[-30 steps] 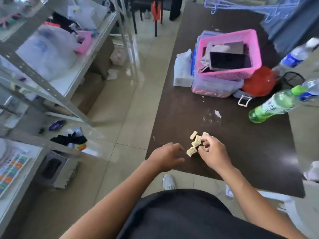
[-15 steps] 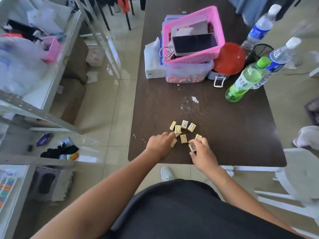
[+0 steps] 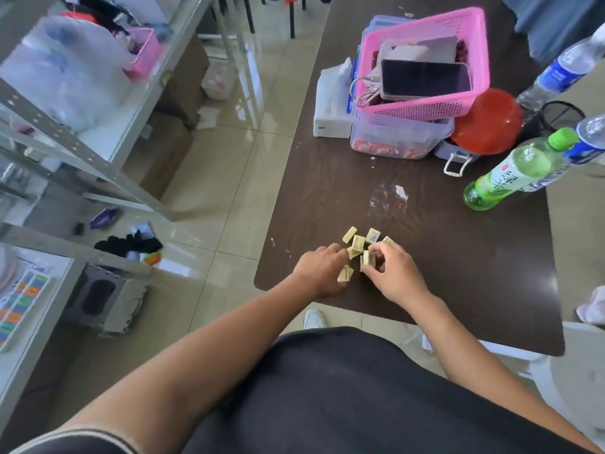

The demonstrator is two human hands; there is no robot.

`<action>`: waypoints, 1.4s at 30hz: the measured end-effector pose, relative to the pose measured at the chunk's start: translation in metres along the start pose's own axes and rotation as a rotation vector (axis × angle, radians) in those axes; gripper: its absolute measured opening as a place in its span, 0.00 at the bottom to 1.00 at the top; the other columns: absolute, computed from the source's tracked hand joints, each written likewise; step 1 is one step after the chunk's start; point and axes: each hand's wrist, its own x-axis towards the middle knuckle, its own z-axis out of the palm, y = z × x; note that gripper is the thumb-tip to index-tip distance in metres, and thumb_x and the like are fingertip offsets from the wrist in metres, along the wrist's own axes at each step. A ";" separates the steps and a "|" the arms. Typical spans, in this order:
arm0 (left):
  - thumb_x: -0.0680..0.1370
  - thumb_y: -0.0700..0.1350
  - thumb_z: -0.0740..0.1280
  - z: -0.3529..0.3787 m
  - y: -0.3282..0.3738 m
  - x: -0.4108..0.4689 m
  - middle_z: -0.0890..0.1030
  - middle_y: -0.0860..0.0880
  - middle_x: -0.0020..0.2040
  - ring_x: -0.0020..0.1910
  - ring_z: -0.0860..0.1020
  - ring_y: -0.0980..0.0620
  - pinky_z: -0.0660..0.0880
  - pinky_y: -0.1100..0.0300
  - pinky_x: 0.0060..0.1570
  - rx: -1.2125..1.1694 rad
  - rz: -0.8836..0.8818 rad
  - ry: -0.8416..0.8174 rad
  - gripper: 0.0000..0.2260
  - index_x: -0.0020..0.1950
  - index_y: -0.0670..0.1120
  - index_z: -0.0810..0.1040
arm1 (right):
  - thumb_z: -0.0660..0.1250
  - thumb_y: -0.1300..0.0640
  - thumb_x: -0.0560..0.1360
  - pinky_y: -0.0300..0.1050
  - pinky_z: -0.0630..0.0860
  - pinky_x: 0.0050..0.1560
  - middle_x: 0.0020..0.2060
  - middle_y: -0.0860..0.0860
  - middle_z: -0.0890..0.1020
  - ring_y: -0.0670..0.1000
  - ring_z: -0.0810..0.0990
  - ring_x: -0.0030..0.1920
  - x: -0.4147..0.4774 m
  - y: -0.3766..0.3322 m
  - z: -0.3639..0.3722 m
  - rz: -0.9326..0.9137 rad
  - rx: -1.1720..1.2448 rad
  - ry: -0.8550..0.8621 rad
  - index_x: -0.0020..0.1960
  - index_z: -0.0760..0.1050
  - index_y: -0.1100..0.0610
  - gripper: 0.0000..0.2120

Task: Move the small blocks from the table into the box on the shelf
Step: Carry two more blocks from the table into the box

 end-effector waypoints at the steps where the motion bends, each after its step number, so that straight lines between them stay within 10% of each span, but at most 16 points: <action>1: 0.74 0.55 0.67 0.002 0.000 -0.003 0.75 0.48 0.58 0.56 0.76 0.46 0.75 0.52 0.46 -0.004 -0.002 -0.006 0.20 0.63 0.49 0.72 | 0.72 0.51 0.71 0.52 0.78 0.49 0.55 0.48 0.76 0.53 0.78 0.50 0.000 -0.001 0.002 -0.014 -0.014 -0.017 0.59 0.74 0.50 0.17; 22: 0.67 0.59 0.69 -0.022 -0.093 -0.074 0.80 0.51 0.46 0.45 0.79 0.47 0.78 0.54 0.43 -0.201 -0.373 0.056 0.20 0.52 0.48 0.76 | 0.77 0.52 0.66 0.49 0.75 0.47 0.46 0.51 0.82 0.55 0.79 0.45 0.011 -0.021 0.026 0.060 -0.064 -0.124 0.49 0.72 0.49 0.17; 42: 0.66 0.62 0.69 -0.021 -0.250 -0.241 0.79 0.51 0.43 0.40 0.76 0.49 0.75 0.56 0.39 -0.366 -0.707 0.288 0.20 0.48 0.50 0.74 | 0.73 0.47 0.68 0.50 0.79 0.46 0.42 0.47 0.82 0.51 0.80 0.44 0.009 -0.226 0.128 -0.203 -0.167 -0.232 0.49 0.75 0.49 0.12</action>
